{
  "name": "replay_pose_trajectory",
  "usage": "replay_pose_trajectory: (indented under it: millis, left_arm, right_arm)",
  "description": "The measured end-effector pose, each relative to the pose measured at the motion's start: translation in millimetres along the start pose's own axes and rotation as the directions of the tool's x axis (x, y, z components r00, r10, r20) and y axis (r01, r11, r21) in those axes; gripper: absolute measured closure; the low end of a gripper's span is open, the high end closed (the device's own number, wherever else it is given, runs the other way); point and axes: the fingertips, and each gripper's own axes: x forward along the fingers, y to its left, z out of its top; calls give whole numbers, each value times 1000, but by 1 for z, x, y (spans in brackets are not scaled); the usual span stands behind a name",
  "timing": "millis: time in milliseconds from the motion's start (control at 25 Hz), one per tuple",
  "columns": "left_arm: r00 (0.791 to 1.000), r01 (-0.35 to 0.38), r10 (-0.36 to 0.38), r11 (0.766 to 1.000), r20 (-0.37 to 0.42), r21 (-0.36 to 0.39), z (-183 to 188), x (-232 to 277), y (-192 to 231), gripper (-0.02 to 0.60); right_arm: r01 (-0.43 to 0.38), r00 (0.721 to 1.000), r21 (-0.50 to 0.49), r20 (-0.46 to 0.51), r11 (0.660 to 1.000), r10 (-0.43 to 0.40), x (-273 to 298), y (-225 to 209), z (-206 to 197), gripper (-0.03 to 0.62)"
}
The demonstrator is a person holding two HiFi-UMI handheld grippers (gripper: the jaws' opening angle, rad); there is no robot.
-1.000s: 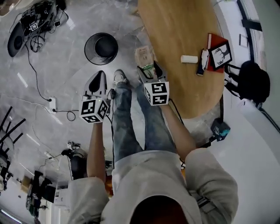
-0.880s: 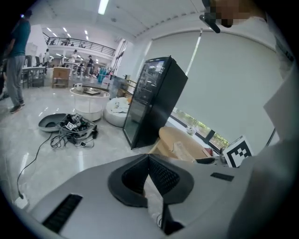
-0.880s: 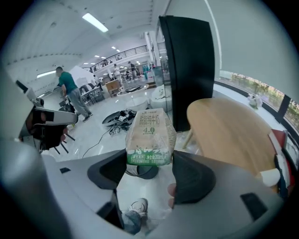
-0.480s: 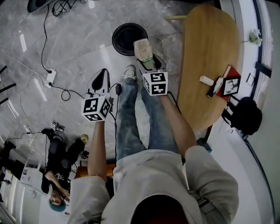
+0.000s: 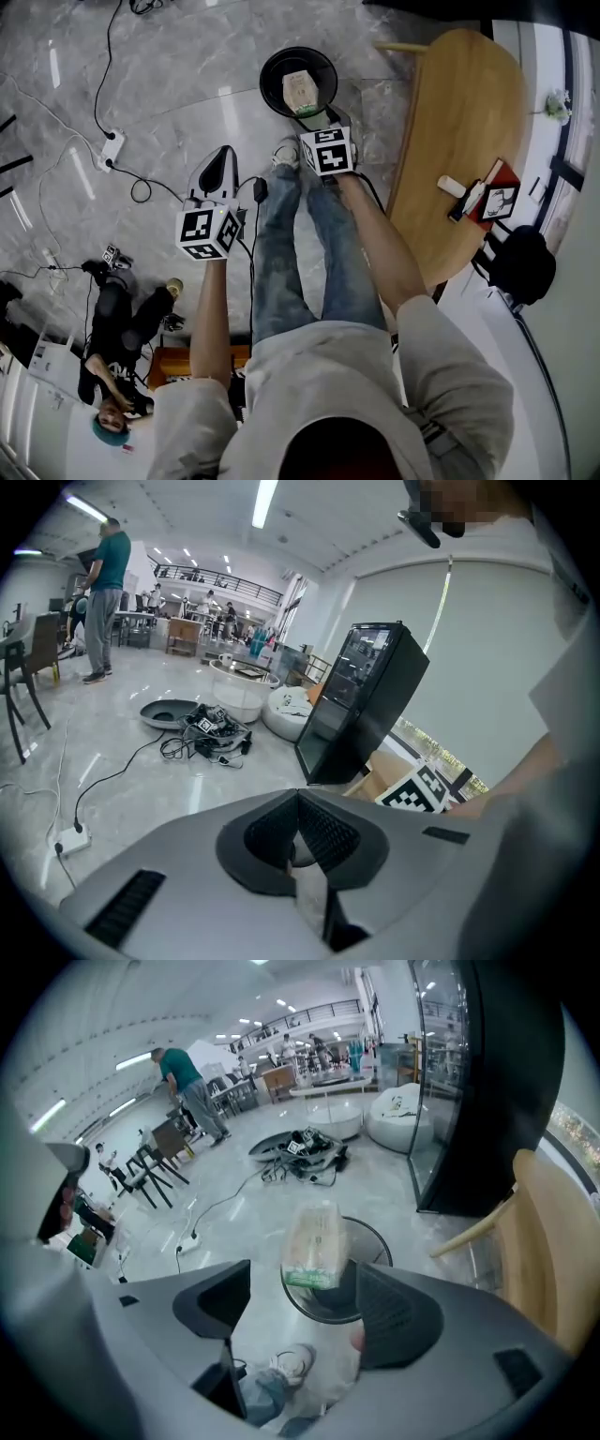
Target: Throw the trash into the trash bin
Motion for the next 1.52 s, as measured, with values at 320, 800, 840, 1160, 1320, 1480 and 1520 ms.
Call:
replay_pose_trajectory:
  millis: [320, 800, 840, 1160, 1320, 1480, 1520]
  left_arm:
    - [1000, 18, -18, 1000, -25, 17, -1, 7, -3, 563]
    - [985, 154, -144, 981, -92, 115, 9, 44, -63, 563]
    - [982, 173, -160, 977, -102, 127, 8, 49, -73, 563]
    - [931, 349, -307, 908, -199, 230, -3, 87, -175, 563]
    - [896, 428, -366, 863, -252, 270, -16, 97, -225, 563]
    - [863, 491, -412, 819, -293, 297, -26, 100, -268, 563]
    - [855, 506, -422, 808, -303, 303, -29, 102, -279, 563]
  right_arm:
    - [-7, 1000, 24, 11, 1000, 6, 1, -2, -1, 260]
    - [45, 987, 182, 144, 982, -71, -59, -36, -3, 260]
    - [56, 984, 202, 152, 978, -88, -67, -44, -7, 260]
    - [173, 947, 404, 184, 898, -265, -135, -133, -61, 260]
    - [227, 919, 485, 181, 845, -351, -171, -172, -92, 260]
    - [280, 892, 538, 160, 795, -423, -203, -202, -125, 260]
    - [295, 886, 550, 149, 781, -440, -210, -210, -135, 260]
